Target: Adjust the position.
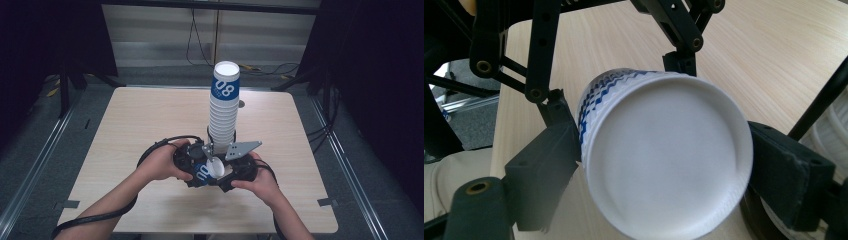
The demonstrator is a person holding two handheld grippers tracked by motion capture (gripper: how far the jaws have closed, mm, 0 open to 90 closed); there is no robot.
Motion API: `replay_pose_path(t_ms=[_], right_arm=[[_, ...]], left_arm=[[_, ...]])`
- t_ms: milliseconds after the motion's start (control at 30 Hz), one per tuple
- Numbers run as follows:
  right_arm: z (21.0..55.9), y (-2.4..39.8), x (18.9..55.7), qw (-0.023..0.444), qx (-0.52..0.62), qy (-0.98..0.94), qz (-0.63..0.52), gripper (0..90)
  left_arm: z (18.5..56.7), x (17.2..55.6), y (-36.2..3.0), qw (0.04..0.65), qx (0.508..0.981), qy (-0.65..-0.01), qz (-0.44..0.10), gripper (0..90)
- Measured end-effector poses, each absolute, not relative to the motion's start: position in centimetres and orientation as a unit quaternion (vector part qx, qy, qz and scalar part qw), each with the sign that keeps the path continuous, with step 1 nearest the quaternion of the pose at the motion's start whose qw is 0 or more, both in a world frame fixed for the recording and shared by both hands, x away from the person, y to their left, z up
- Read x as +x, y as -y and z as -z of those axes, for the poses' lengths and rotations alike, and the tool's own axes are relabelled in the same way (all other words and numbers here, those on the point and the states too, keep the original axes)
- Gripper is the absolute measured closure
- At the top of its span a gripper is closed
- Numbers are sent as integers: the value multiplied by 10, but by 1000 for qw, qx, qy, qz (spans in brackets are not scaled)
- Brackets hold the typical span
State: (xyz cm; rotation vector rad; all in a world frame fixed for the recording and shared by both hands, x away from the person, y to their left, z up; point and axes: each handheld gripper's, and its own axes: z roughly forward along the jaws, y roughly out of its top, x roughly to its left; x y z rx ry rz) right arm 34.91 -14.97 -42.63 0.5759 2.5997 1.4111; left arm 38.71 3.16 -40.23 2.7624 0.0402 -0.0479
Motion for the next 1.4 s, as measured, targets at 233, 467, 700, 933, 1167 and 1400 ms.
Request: replay_pose_path(t_ms=[233, 467, 700, 933, 1167, 1400], right_arm=[[426, 150, 349, 63, 191, -859, -470, 166], [428, 149, 349, 56, 186, -863, -466, 202], [430, 150, 350, 50, 190, -863, -465, 246], [430, 152, 349, 54, 185, -866, -462, 260], [429, 154, 350, 60, 183, -862, -468, 271], [427, 156, 350, 62, 182, -856, -480, 277]], left_arm=[[403, 387, -31, 188, 982, -13, 17, 253], [401, 387, -31, 183, 983, -7, 15, 253], [401, 388, -31, 178, 984, 6, 8, 252], [405, 388, -31, 192, 981, 3, 9, 246], [405, 390, -34, 208, 978, -1, 6, 212], [404, 395, -42, 229, 973, -23, 7, 159]])
